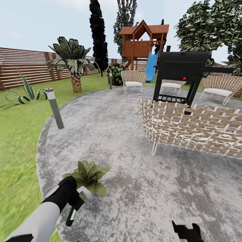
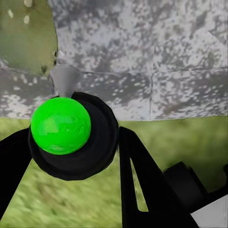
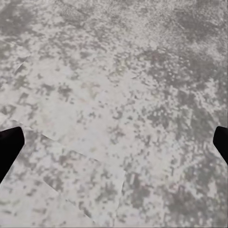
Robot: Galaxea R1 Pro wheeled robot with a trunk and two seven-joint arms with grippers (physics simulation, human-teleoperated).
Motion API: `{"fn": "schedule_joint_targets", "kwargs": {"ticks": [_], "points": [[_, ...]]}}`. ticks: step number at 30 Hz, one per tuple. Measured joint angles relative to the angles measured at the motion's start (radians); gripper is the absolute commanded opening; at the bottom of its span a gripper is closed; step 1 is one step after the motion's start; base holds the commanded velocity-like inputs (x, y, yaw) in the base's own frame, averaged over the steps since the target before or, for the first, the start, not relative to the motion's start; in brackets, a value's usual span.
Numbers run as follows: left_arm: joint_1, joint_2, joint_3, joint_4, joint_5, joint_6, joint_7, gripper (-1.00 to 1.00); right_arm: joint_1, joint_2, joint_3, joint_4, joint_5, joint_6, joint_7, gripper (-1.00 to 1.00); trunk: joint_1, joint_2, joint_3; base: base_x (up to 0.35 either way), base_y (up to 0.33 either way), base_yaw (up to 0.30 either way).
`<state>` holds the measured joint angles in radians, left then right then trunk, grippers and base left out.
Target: Pick up the pesticide atomizer in the garden and spray insectifuge to fully cover both potted plants in the garden.
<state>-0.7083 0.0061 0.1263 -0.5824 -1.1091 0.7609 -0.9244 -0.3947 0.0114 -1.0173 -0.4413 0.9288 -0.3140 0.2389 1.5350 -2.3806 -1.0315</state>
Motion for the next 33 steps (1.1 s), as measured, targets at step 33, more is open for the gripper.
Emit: {"fn": "schedule_joint_targets", "kwargs": {"ticks": [33], "points": [[-0.004, -0.023, -0.011, -0.029, 0.0, 0.071, 0.0, -1.0, 0.0, -0.002, -0.001, -0.002, 0.0, 0.0, 0.0, 1.0, 0.0, 0.0, 0.0, 0.034, -0.121, 0.087]]}}
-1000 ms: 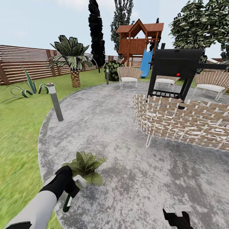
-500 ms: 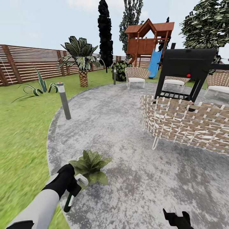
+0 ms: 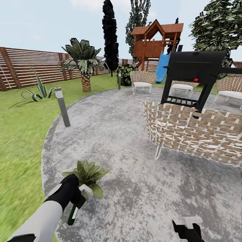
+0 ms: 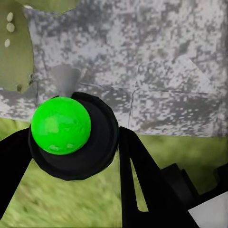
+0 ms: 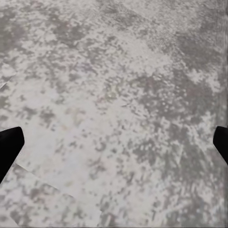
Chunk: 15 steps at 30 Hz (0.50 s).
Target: Pick up the pesticide atomizer in the garden and spray insectifuge to fully cover both potted plants in the garden.
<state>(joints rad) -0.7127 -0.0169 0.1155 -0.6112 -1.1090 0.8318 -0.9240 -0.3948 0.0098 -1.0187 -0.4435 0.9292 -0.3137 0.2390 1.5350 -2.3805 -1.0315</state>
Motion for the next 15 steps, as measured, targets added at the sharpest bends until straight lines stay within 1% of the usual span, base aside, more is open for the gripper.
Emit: {"fn": "schedule_joint_targets", "kwargs": {"ticks": [2, 4, 15], "points": [[0.0, 0.0, 0.0, 0.0, 0.0, 0.0, 0.0, -1.0, 0.0, 0.001, 0.001, 0.001, 0.0, 0.0, 0.0, 1.0, 0.0, 0.0, 0.0, 0.0, -0.273, 0.028], [0.0, 0.0, 0.0, 0.0, 0.0, 0.001, 0.0, -1.0, 0.0, 0.001, 0.001, 0.001, 0.0, 0.0, 0.0, 1.0, 0.0, 0.0, 0.0, 0.0, -0.273, 0.139], [0.0, 0.0, 0.0, 0.0, 0.0, 0.001, 0.0, -1.0, 0.0, 0.002, 0.002, 0.002, 0.0, 0.0, 0.0, 1.0, 0.0, 0.0, 0.0, 0.007, -0.273, 0.269]]}}
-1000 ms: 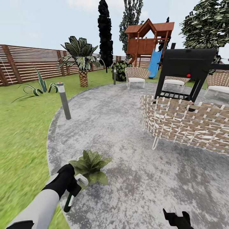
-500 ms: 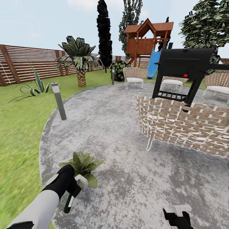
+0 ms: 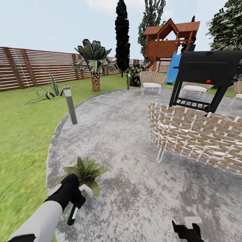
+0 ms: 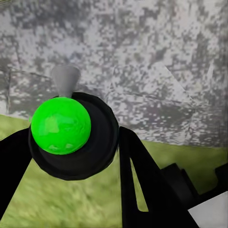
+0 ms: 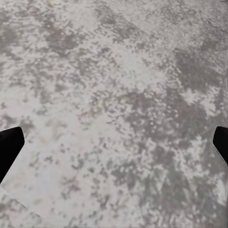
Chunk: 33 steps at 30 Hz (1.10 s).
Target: Pick up the pesticide atomizer in the garden and spray insectifuge to fully cover both potted plants in the garden.
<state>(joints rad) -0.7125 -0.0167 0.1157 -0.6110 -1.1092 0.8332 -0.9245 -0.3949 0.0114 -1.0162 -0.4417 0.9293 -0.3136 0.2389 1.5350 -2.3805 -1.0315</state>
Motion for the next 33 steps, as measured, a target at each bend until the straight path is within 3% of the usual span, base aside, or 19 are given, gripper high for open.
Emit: {"fn": "schedule_joint_targets", "kwargs": {"ticks": [7, 17, 27, 33], "points": [[0.0, 0.0, 0.0, 0.002, 0.0, 0.0, 0.0, -1.0, 0.0, 0.0, 0.0, 0.0, 0.0, 0.0, 0.0, 1.0, 0.0, 0.0, 0.0, 0.111, -0.272, 0.269], [0.002, 0.0, 0.001, 0.009, 0.0, -0.002, 0.0, -1.0, 0.0, 0.0, -0.001, 0.0, 0.0, 0.0, 0.0, 1.0, 0.0, 0.0, 0.0, 0.179, -0.236, 0.028], [0.003, 0.001, 0.0, 0.012, 0.0, -0.005, 0.001, -1.0, 0.0, 0.0, 0.0, 0.002, 0.0, 0.0, 0.0, 1.0, 0.0, 0.0, 0.0, -0.152, -0.22, 0.182], [0.003, 0.001, 0.0, 0.012, 0.0, -0.001, 0.002, -1.0, 0.0, 0.0, 0.0, 0.002, 0.0, 0.0, 0.001, 1.0, 0.0, 0.0, 0.0, 0.031, -0.268, 0.278]]}}
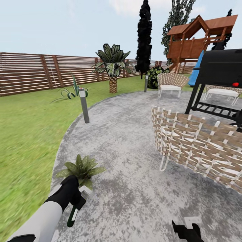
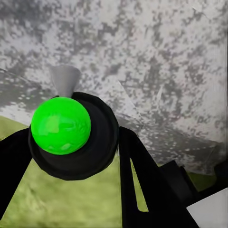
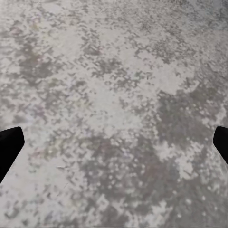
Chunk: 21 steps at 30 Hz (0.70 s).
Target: Pick up the pesticide atomizer in the garden and spray insectifuge to fully cover both potted plants in the garden.
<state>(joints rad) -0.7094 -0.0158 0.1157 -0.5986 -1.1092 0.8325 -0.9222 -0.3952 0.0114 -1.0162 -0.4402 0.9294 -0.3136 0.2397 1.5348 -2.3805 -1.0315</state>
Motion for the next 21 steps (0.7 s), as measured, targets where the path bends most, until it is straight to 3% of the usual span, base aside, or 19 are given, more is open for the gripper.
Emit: {"fn": "schedule_joint_targets", "kwargs": {"ticks": [14, 21], "points": [[0.005, 0.018, 0.011, 0.003, 0.002, 0.0, 0.004, -1.0, 0.0, 0.0, 0.0, 0.0, 0.0, 0.001, 0.001, 1.0, 0.0, 0.0, 0.0, 0.186, -0.207, 0.278], [0.088, 0.026, 0.013, -0.008, 0.006, -0.01, 0.004, -1.0, 0.0, 0.0, 0.0, 0.0, 0.0, 0.001, 0.001, 1.0, 0.0, 0.0, 0.0, 0.018, -0.011, 0.196]]}}
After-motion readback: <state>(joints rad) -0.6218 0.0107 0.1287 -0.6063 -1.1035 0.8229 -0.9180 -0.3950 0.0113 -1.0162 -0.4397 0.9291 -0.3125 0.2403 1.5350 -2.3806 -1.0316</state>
